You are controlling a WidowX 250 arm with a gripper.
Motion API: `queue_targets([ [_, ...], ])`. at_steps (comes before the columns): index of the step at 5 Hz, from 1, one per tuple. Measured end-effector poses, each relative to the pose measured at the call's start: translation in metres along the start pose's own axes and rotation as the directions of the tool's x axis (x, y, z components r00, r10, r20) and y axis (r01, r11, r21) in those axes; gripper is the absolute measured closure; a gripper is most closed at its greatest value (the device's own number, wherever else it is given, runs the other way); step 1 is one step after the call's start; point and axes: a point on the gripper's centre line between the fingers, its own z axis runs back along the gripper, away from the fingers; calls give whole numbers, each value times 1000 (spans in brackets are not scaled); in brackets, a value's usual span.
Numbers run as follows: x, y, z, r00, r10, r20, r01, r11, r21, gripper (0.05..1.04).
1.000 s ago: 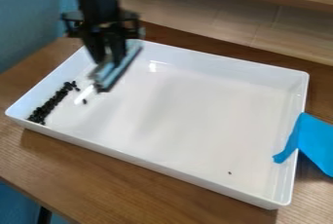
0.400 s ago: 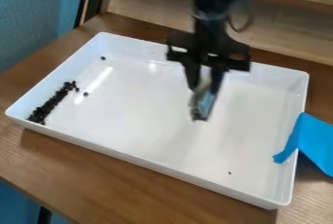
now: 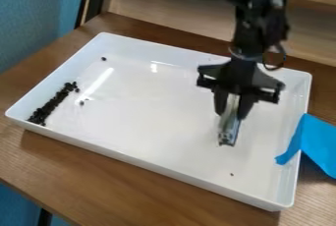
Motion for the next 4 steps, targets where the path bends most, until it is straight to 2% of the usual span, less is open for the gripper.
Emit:
queue_targets([
  [1,3,-6,-5,1000,25,1,-25,1000,-1,680],
  [2,4,-9,-7,1000,27,-14,-27,1000,-5,370],
  [3,1,-4,-8,998,22,-65,-23,999,-24,107],
  [4,4,7,12,996,12,-84,-17,998,-59,81],
])
